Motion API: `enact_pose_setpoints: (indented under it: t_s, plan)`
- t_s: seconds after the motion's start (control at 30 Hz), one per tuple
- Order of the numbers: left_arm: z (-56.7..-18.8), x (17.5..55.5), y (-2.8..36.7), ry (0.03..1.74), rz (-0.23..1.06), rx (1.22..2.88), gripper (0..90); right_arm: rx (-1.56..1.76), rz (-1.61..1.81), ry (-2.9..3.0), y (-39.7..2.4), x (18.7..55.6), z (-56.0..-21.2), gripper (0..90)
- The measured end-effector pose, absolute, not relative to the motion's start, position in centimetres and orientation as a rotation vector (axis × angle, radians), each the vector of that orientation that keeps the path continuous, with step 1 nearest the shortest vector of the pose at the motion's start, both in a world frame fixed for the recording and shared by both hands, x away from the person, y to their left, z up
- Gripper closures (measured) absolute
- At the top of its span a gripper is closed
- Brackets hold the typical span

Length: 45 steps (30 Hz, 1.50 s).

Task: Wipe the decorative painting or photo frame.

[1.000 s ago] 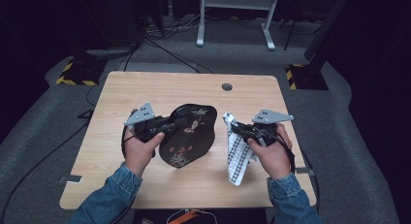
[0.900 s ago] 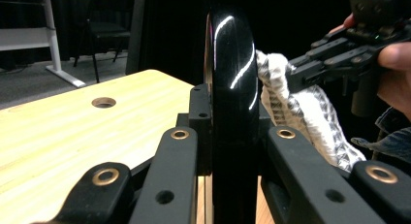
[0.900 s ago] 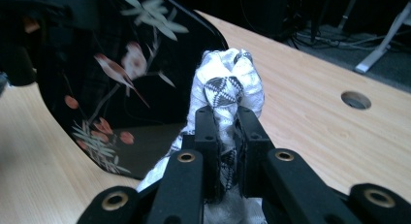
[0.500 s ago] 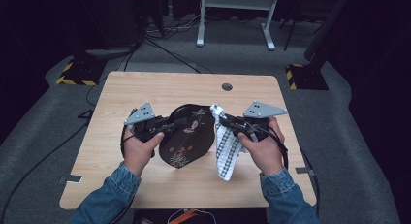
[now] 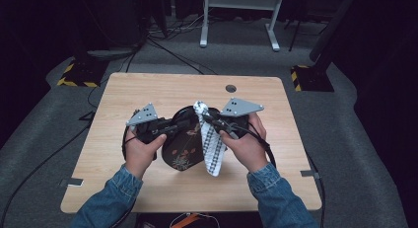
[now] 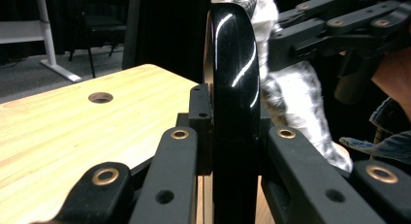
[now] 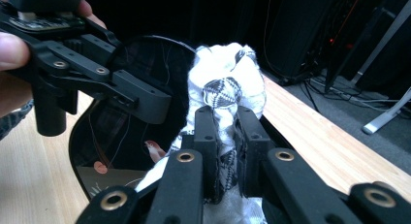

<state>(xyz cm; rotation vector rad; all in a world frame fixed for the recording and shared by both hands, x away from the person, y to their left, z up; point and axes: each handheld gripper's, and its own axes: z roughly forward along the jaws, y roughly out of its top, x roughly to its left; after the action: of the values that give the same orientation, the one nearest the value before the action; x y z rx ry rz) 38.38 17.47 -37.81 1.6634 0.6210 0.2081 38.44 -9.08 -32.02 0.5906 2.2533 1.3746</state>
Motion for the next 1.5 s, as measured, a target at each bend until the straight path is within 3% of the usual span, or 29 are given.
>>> enact_pose_setpoints:
  t_s: [0.13, 0.23, 0.53, 0.67, 0.87, 1.5]
  plan:
    - [-37.8, 38.5, 17.6, 0.627, 0.185, 1.668, 79.1, 0.601, 1.371, 2.258, -9.0, 38.8, -32.3, 81.7]
    - [-38.0, 38.5, 17.6, 0.647, 0.148, 1.656, 67.8, 0.600, 1.364, 2.254, -9.0, 38.8, -32.2, 81.7]
    - [-37.5, 37.7, 18.5, 0.643, 0.192, 1.669, 61.6, 0.605, 1.366, 2.258, -9.1, 38.6, -32.3, 81.7]
    - [-37.2, 37.2, 18.8, 0.629, 0.208, 1.691, 64.3, 0.598, 1.370, 2.259, -9.1, 38.5, -32.2, 81.6]
    - [-37.1, 36.9, 18.9, 0.615, 0.227, 1.717, 77.6, 0.578, 1.384, 2.264, -8.7, 38.1, -32.0, 81.6]
    - [-37.0, 37.1, 18.9, 0.612, 0.218, 1.727, 78.2, 0.477, 1.377, 2.305, -6.5, 37.7, -31.8, 81.5]
